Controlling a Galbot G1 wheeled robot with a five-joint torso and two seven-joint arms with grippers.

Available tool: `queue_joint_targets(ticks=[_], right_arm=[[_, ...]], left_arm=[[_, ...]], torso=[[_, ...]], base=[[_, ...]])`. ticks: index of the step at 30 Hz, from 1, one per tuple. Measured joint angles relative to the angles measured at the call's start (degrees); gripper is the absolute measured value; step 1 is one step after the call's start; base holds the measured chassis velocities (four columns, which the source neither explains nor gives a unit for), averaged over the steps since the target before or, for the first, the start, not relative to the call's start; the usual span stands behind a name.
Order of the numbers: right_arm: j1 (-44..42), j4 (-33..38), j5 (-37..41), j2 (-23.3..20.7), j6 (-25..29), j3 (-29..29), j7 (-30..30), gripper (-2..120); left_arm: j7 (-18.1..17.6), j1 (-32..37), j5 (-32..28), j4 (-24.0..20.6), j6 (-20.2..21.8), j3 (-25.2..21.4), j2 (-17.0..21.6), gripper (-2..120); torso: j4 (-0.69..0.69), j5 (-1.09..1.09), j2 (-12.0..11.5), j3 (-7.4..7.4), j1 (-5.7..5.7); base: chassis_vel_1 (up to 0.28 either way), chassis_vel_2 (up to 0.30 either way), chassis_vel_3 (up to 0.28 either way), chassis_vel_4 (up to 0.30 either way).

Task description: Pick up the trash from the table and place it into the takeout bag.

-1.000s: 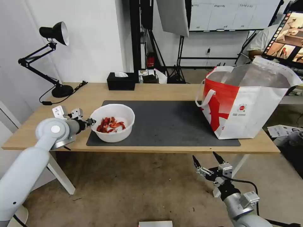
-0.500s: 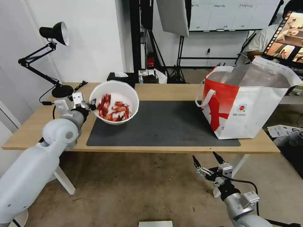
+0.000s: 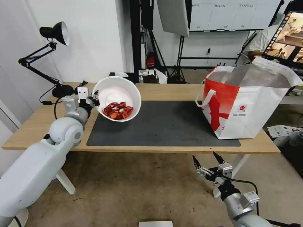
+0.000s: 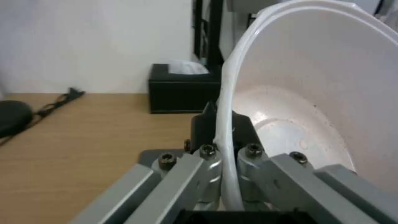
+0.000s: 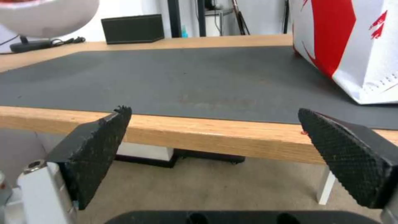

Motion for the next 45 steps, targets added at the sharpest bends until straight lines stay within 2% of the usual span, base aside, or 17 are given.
queue_joint_targets(ticks=[1, 4, 5, 8, 9, 11, 12, 16, 17, 19, 20, 23, 31, 39, 45], right_arm=[[0.0, 0.0, 0.0, 0.0, 0.0, 0.0, 0.0, 100], [0.0, 0.0, 0.0, 0.0, 0.0, 0.0, 0.0, 100], [0.0, 0.0, 0.0, 0.0, 0.0, 0.0, 0.0, 100], [0.0, 0.0, 0.0, 0.0, 0.0, 0.0, 0.0, 100], [0.0, 0.0, 0.0, 0.0, 0.0, 0.0, 0.0, 100], [0.0, 0.0, 0.0, 0.0, 0.0, 0.0, 0.0, 100], [0.0, 0.0, 0.0, 0.0, 0.0, 0.0, 0.0, 100], [0.0, 0.0, 0.0, 0.0, 0.0, 0.0, 0.0, 100], [0.0, 0.0, 0.0, 0.0, 0.0, 0.0, 0.0, 100], [0.0, 0.0, 0.0, 0.0, 0.0, 0.0, 0.0, 100], [0.0, 0.0, 0.0, 0.0, 0.0, 0.0, 0.0, 100], [0.0, 0.0, 0.0, 0.0, 0.0, 0.0, 0.0, 100], [0.0, 0.0, 0.0, 0.0, 0.0, 0.0, 0.0, 100], [0.0, 0.0, 0.0, 0.0, 0.0, 0.0, 0.0, 100], [0.0, 0.0, 0.0, 0.0, 0.0, 0.0, 0.0, 100]], left_arm=[[0.0, 0.0, 0.0, 0.0, 0.0, 0.0, 0.0, 0], [-2.0, -8.5, -6.2, 1.5, 1.6, 6.2, -2.7, 0], [-2.0, -8.5, -6.2, 1.5, 1.6, 6.2, -2.7, 0], [-4.3, -17.6, -13.5, 4.5, 3.7, 12.7, -6.6, 0], [-4.3, -17.6, -13.5, 4.5, 3.7, 12.7, -6.6, 0], [-6.0, -24.4, -17.2, 8.7, 4.4, 17.1, -10.6, 0], [-6.0, -24.4, -17.2, 8.7, 4.4, 17.1, -10.6, 0], [-8.3, -34.8, -21.5, 16.8, 5.4, 20.4, -18.8, 0], [-8.3, -34.8, -21.5, 16.8, 5.4, 20.4, -18.8, 0], [-8.9, -37.9, -22.0, 20.5, 5.6, 21.4, -21.9, 0], [-8.9, -37.9, -22.0, 20.5, 5.6, 21.4, -21.9, 0], [-9.3, -40.8, -22.5, 24.0, 5.9, 22.5, -25.5, 0], [-9.4, -42.8, -21.0, 28.6, 5.8, 24.8, -31.2, 0], [-10.3, -44.2, -21.6, 31.2, 5.4, 24.7, -36.5, 0], [-10.4, -45.9, -21.6, 34.9, 5.3, 23.8, -41.1, 0]], torso=[[0.0, 0.0, 0.0, 0.0, 0.0], [0.0, 0.01, 0.0, 0.0, 0.0], [0.0, 0.01, 0.0, 0.0, 0.0], [-0.02, 0.03, 0.0, -0.01, 0.0], [-0.02, 0.03, 0.0, -0.01, 0.0], [-0.02, 0.02, 0.0, 0.0, 0.0], [-0.02, 0.02, 0.0, 0.0, 0.0], [-0.05, 0.06, 0.0, -0.01, 0.0], [-0.05, 0.06, 0.0, -0.01, 0.0], [-0.03, 0.02, 0.0, 0.0, 0.01], [-0.03, 0.02, 0.0, 0.0, 0.01], [-0.01, 0.02, 0.0, 0.0, 0.0], [-0.01, 0.01, 0.0, 0.0, 0.0], [-0.02, 0.02, 0.0, 0.0, 0.0], [0.01, 0.01, 0.0, 0.0, 0.0]], base=[[0.0, 0.0, 0.0, 0.0], [0.0, 0.0, 0.0, 0.0], [0.0, 0.0, 0.0, 0.0], [0.0, 0.0, 0.0, 0.0], [0.0, 0.0, 0.0, 0.0], [0.0, 0.0, 0.0, 0.0], [0.0, 0.0, 0.0, 0.0], [0.0, 0.0, 0.0, 0.0], [0.0, 0.0, 0.0, 0.0], [0.0, 0.0, 0.0, 0.0], [0.0, 0.0, 0.0, 0.0], [0.0, 0.0, 0.0, 0.0], [0.0, 0.0, 0.0, 0.0], [0.0, 0.0, 0.0, 0.0], [0.0, 0.0, 0.0, 0.0]])
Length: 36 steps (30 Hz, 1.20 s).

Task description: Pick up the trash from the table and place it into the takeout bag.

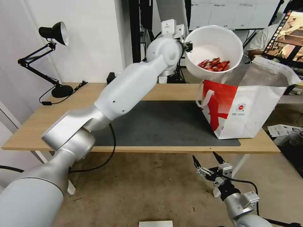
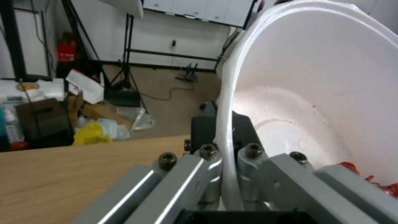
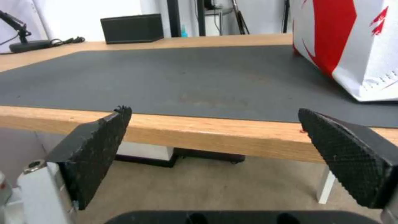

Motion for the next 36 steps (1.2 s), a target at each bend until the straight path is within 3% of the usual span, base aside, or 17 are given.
queue_joint_targets(ticks=[3, 5, 11, 19, 36], right_arm=[[0.0, 0.0, 0.0, 0.0, 0.0, 0.0, 0.0, 100], [0.0, 0.0, 0.0, 0.0, 0.0, 0.0, 0.0, 100], [0.0, 0.0, 0.0, 0.0, 0.0, 0.0, 0.0, 100], [0.0, 0.0, 0.0, 0.0, 0.0, 0.0, 0.0, 100], [0.0, 0.0, 0.0, 0.0, 0.0, 0.0, 0.0, 100]], left_arm=[[0.2, -0.9, 1.5, 2.3, -1.0, 0.3, -2.5, 0], [2.0, -1.7, 4.8, 3.7, -3.6, 3.2, -3.4, 0], [5.4, -0.4, 13.0, 4.6, -6.7, 8.9, -3.3, 0], [6.3, 1.1, 24.5, 4.4, -9.6, 12.8, -3.1, 0], [0.1, 0.5, 26.1, 4.6, -11.9, 12.5, -3.1, 0]], torso=[[-0.03, 0.0, 0.0, -0.01, 0.0], [-0.04, 0.01, 0.0, -0.01, 0.0], [-0.01, 0.0, 0.0, -0.01, 0.0], [-0.01, 0.0, 0.0, -0.01, 0.0], [-0.02, -0.01, 0.0, 0.0, 0.0]], base=[[0.0, 0.0, 0.0, 0.0], [0.0, 0.0, 0.0, 0.0], [0.0, 0.0, 0.0, 0.0], [0.0, 0.0, 0.0, 0.0], [0.0, 0.0, 0.0, 0.0]])
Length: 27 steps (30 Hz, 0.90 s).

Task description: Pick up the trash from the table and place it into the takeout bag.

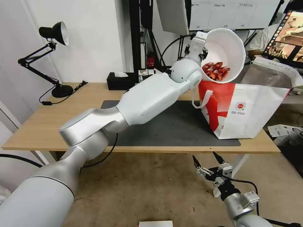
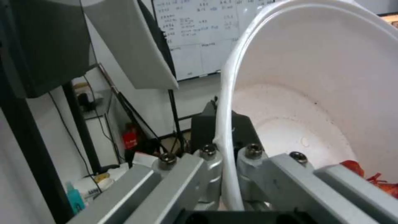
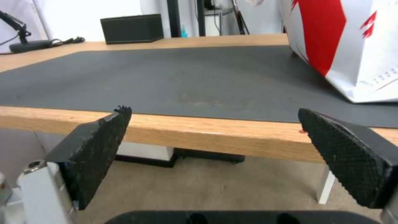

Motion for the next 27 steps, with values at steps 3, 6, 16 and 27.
queue_joint_targets(ticks=[3, 6, 16, 27], right_arm=[[0.0, 0.0, 0.0, 0.0, 0.0, 0.0, 0.0, 100], [0.0, 0.0, 0.0, 0.0, 0.0, 0.0, 0.0, 100], [0.0, 0.0, 0.0, 0.0, 0.0, 0.0, 0.0, 100], [0.0, 0.0, 0.0, 0.0, 0.0, 0.0, 0.0, 100]], left_arm=[[-0.1, -0.2, -0.2, 0.0, -1.1, -0.3, 0.0, 0], [0.0, -0.2, -0.4, -0.1, -1.6, -0.4, 0.0, 0], [2.6, 0.5, 7.1, -0.8, -0.4, 2.8, 0.1, 0], [10.3, 0.2, 9.2, -2.6, -1.6, 3.6, 0.1, 0]], torso=[[-0.01, 0.0, 0.0, 0.0, 0.0], [0.0, 0.0, 0.0, 0.0, 0.0], [-0.01, 0.0, 0.0, 0.0, 0.0], [0.0, 0.0, 0.0, 0.0, 0.0]], base=[[0.0, 0.0, 0.0, 0.0], [0.0, 0.0, 0.0, 0.0], [0.0, 0.0, 0.0, 0.0], [0.0, 0.0, 0.0, 0.0]])
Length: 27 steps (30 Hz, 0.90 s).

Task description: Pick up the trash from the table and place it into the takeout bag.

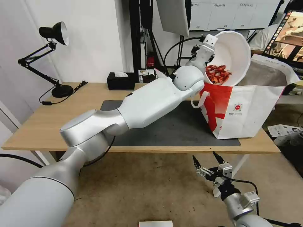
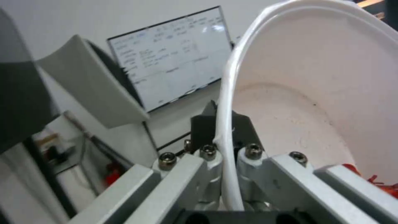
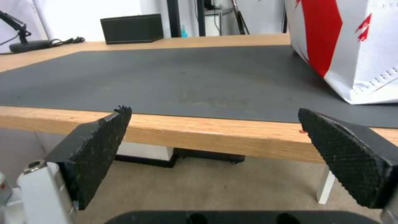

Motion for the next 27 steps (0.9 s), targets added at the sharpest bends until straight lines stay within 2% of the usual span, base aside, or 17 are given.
queue_joint_targets(ticks=[11, 20, 23, 26, 27], right_arm=[[0.0, 0.0, 0.0, 0.0, 0.0, 0.0, 0.0, 100], [0.0, 0.0, 0.0, 0.0, 0.0, 0.0, 0.0, 100], [0.0, 0.0, 0.0, 0.0, 0.0, 0.0, 0.0, 100], [0.0, 0.0, 0.0, 0.0, 0.0, 0.0, 0.0, 100], [0.0, 0.0, 0.0, 0.0, 0.0, 0.0, 0.0, 100]], left_arm=[[4.6, 0.5, -1.1, -0.1, -2.3, 1.7, 0.0, 0], [7.8, 1.0, -1.4, -0.6, -2.2, 3.4, 0.0, 0], [8.1, 1.0, -1.4, -0.6, -2.1, 4.3, 0.0, 4], [8.3, 1.0, -1.2, -0.7, -2.0, 5.6, 0.0, 20], [8.3, 1.0, -1.2, -0.7, -2.0, 5.6, 0.0, 20]], torso=[[0.0, 0.0, 0.0, 0.0, 0.0], [0.0, 0.0, 0.0, 0.0, 0.0], [0.0, 0.0, 0.0, 0.0, 0.0], [0.0, 0.0, 0.0, 0.0, 0.0], [0.0, 0.0, 0.0, 0.0, 0.0]], base=[[0.0, 0.0, 0.0, 0.0], [0.0, 0.0, 0.0, 0.0], [0.0, 0.0, 0.0, 0.0], [0.0, 0.0, 0.0, 0.0], [0.0, 0.0, 0.0, 0.0]])
